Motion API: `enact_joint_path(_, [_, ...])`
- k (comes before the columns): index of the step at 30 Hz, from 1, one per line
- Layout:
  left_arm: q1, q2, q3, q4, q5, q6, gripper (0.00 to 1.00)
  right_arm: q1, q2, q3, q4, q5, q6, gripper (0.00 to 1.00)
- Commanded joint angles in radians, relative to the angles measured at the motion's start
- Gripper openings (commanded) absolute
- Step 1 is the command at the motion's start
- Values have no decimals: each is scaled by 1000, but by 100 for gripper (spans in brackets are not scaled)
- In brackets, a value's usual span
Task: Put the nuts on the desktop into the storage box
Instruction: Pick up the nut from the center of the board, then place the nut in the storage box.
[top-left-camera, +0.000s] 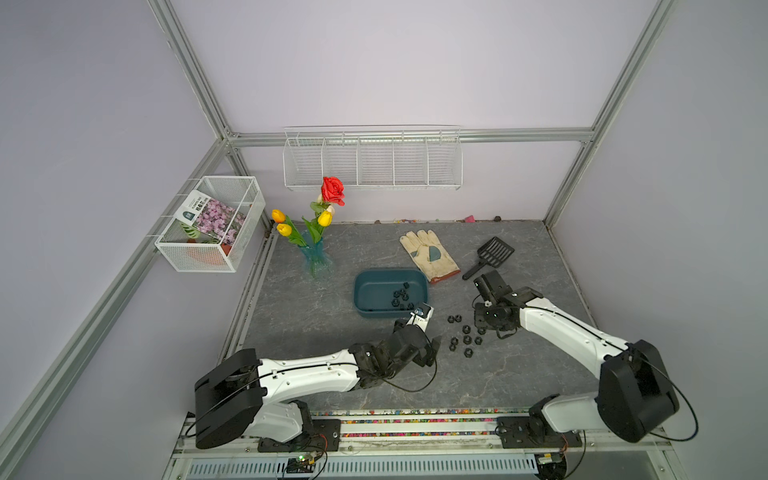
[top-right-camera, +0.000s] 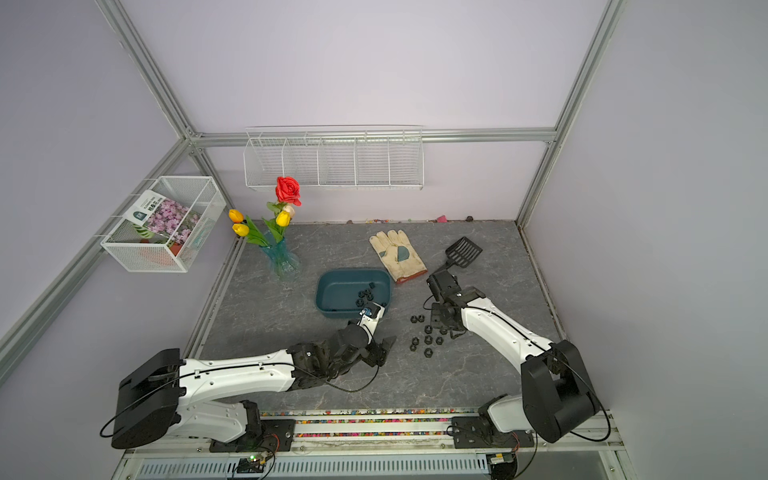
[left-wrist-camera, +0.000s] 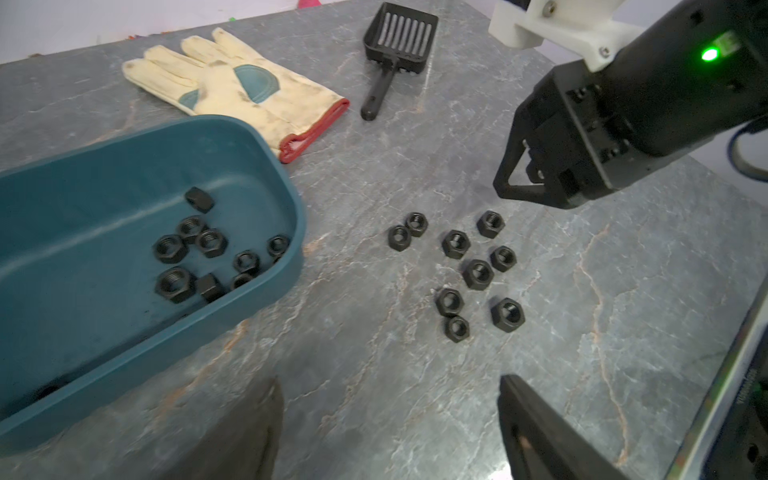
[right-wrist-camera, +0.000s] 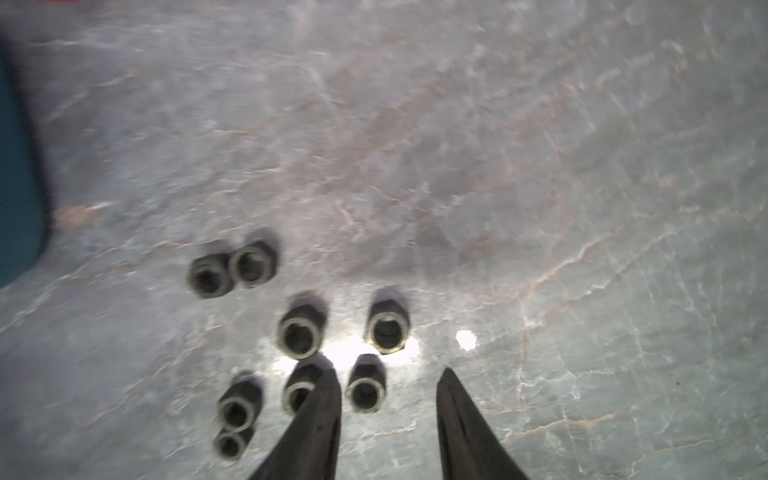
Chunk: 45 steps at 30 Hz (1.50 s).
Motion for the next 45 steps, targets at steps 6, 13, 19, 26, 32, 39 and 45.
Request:
enact_joint_path(6, [-14,71,77,29,33,1,83,-42,5,-88,100,-62,27,42])
enact_joint_path(13, [-14,83,82,23,26,-3,83,-47,53,-103,146,-93,24,42])
enact_joint_path(19, [-14,84,78,23,21,-5,83,-47,79,-107,165,-96,23,42])
enact_joint_path(26, [-14,90,76,26,20,-8,83,-47,124,-109,185,-97,25,42])
enact_joint_path(32, [-14,97,75,26,19,-9,83,-42,159,-102,196,-91,24,41])
enact_joint_path(39, [-14,100,75,26,18,-11,83,-17,176,-82,182,-85,25,31])
enact_joint_path(45, [-14,91,72,23,11,-15,83,33,197,-49,161,-60,32,21])
